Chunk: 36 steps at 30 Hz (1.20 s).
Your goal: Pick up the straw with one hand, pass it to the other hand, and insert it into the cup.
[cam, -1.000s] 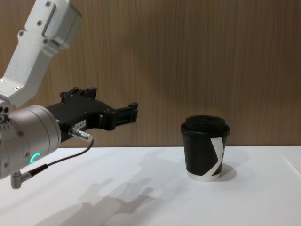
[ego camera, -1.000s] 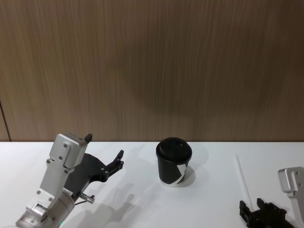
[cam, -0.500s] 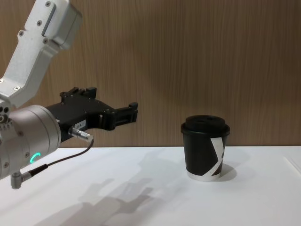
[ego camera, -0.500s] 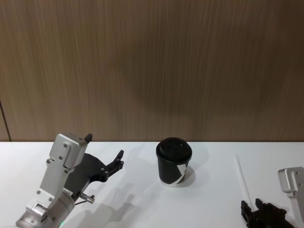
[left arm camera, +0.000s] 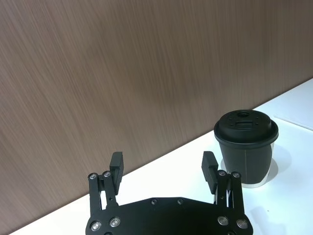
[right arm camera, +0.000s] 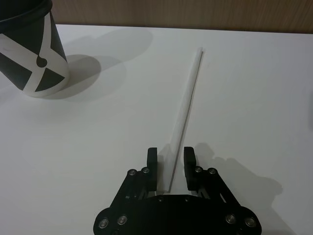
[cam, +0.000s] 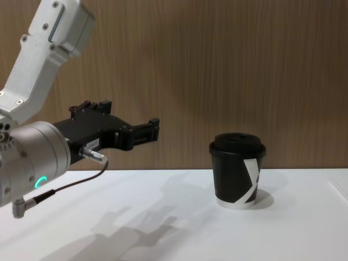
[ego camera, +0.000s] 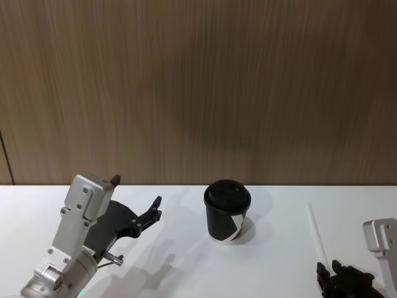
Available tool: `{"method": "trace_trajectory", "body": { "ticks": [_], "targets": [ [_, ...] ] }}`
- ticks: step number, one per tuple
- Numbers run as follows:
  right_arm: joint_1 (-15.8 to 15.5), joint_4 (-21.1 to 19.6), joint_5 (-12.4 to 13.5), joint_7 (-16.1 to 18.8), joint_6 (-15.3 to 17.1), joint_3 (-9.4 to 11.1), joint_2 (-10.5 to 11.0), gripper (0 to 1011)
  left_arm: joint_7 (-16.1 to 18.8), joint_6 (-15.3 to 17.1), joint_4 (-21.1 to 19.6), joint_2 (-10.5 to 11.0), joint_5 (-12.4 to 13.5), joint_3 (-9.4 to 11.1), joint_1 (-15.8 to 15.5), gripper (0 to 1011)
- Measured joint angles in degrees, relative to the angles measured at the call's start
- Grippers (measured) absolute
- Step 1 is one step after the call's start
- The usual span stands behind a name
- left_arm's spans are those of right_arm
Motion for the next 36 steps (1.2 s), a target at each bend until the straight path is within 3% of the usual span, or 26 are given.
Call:
{"method": "trace_trajectory", "body": {
  "ticks": [36],
  "targets": [
    [0.0,0.0,0.0,0.0,0.0,0.0,0.0,94,0.0,0.0,0.0,0.0,0.0,0.0,0.0,1003]
  ]
}}
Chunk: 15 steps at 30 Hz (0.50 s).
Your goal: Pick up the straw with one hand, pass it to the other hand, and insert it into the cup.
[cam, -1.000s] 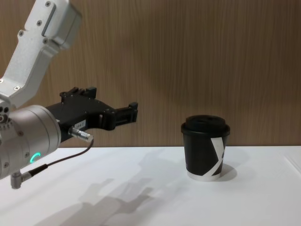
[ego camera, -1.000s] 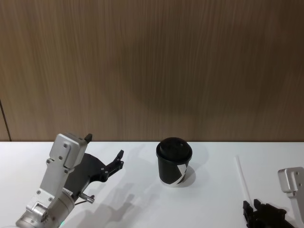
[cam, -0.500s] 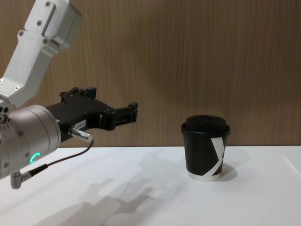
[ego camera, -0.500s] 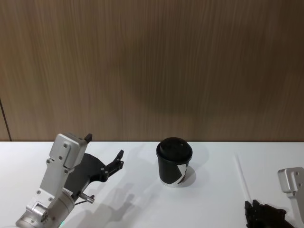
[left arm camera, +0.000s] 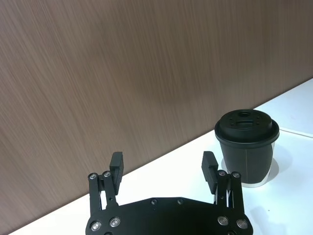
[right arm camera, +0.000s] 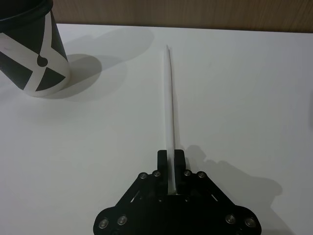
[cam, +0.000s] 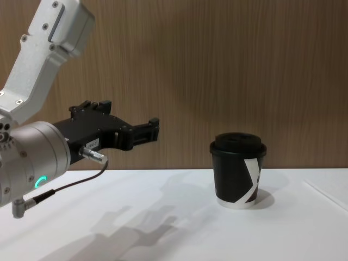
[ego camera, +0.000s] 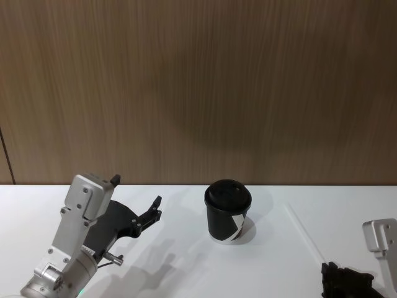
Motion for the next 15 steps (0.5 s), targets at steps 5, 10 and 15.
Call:
{"method": "trace_trajectory", "body": {
  "ticks": [5,10,15],
  "targets": [
    [0.0,0.0,0.0,0.0,0.0,0.1,-0.1,66,0.0,0.0,0.0,0.0,0.0,0.0,0.0,1003],
    [0.0,0.1,0.0,-0.2,0.0,0.5,-0.5,40,0.0,0.0,0.0,0.0,0.0,0.0,0.0,1003],
    [-0.1,0.4,-0.1,-0.6,-0.9,1.0,-0.9,11,0.0,0.0,0.0,0.0,0.0,0.0,0.0,1003]
  ]
}}
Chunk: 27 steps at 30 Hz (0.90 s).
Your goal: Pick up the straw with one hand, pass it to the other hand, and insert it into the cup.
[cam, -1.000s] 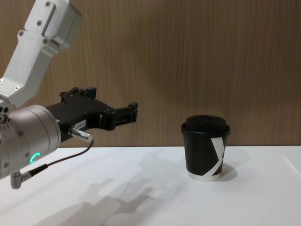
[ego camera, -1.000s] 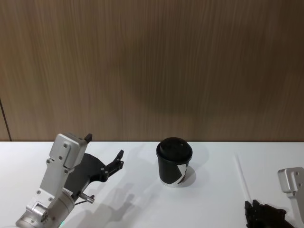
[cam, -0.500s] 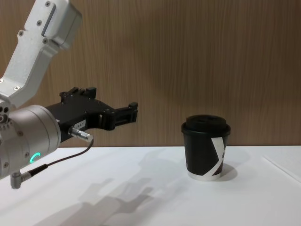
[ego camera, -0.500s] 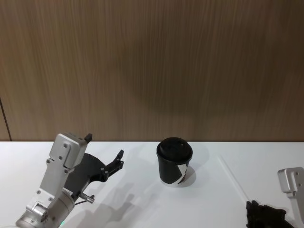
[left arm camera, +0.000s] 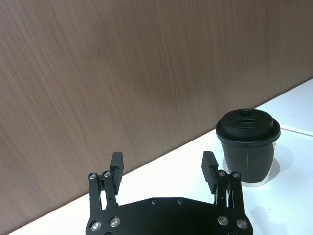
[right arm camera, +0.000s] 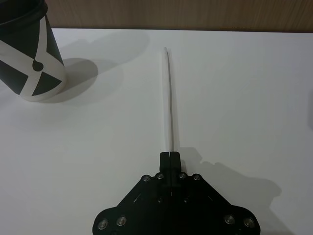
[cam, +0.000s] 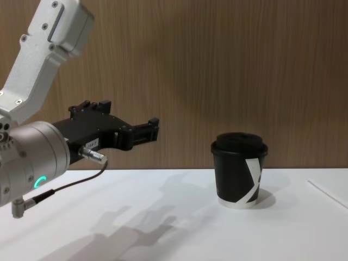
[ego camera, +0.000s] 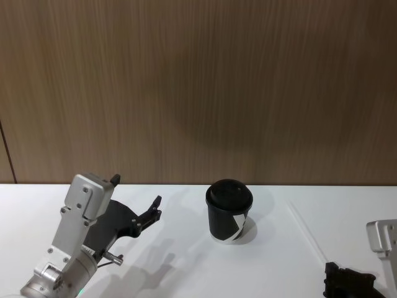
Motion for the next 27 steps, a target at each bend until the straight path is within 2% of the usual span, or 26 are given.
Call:
{"method": "trace_trajectory", "body": {
  "ticks": [6,14,21,27],
  "targets": [
    [-0.2,0.3,-0.6,-0.4,-2.4,0.7,-0.1,1,0.0,0.0,0.0,0.0,0.0,0.0,0.0,1003],
    [-0.3,-0.9,-1.8,0.2,-7.0,1.9,1.1,1,0.0,0.0,0.0,0.0,0.0,0.0,0.0,1004],
    [-0.7,-2.9,-2.1,2.8,-11.3,3.1,3.2,1,0.0,0.0,0.0,0.0,0.0,0.0,0.0,1003],
    [-1.2,-4.7,-1.6,6.4,-15.2,4.1,5.3,1,0.0,0.0,0.0,0.0,0.0,0.0,0.0,1003]
  ]
}}
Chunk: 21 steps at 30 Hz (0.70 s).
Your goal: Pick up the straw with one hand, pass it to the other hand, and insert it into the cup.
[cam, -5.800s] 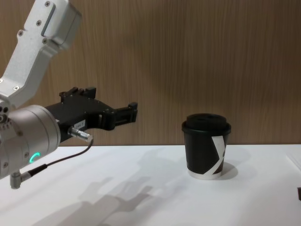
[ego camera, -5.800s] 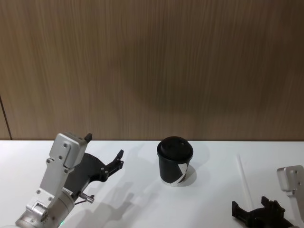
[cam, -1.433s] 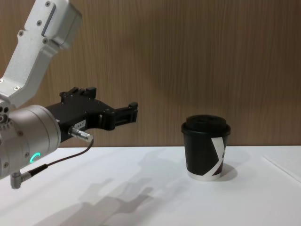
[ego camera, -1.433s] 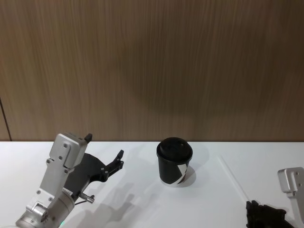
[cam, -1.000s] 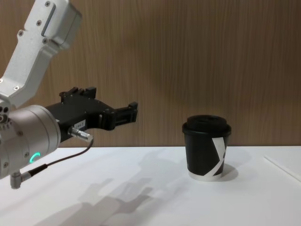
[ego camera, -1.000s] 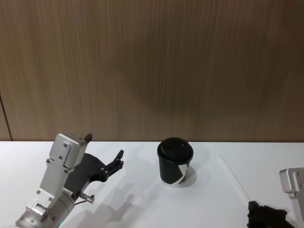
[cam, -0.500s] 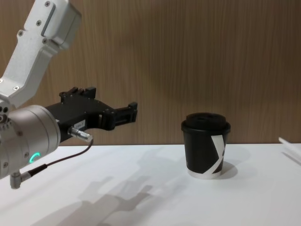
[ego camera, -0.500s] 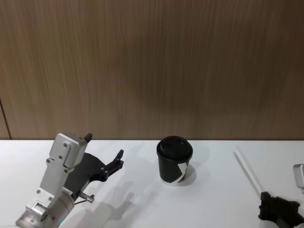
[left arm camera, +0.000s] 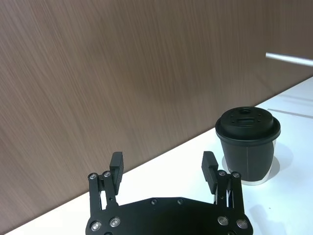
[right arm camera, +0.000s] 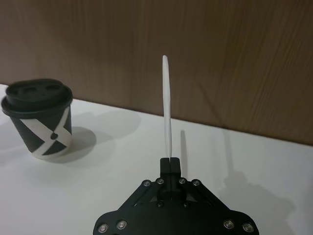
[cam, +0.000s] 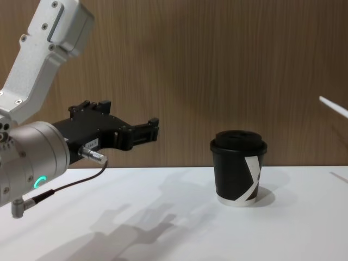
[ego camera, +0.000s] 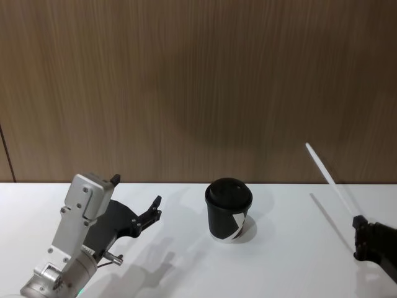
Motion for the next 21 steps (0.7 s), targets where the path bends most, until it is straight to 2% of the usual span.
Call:
{"method": "trace_trajectory", "body": {
  "ticks": [8,21],
  "targets": [
    [-0.5,-1.8,2.7,5.8,-4.0,1.3,3.0,1,0.0,0.0,0.0,0.0,0.0,0.0,0.0,1003],
    [-0.4,-3.0,8.5,15.5,-7.6,1.9,7.0,1,0.0,0.0,0.0,0.0,0.0,0.0,0.0,1003]
  ]
}}
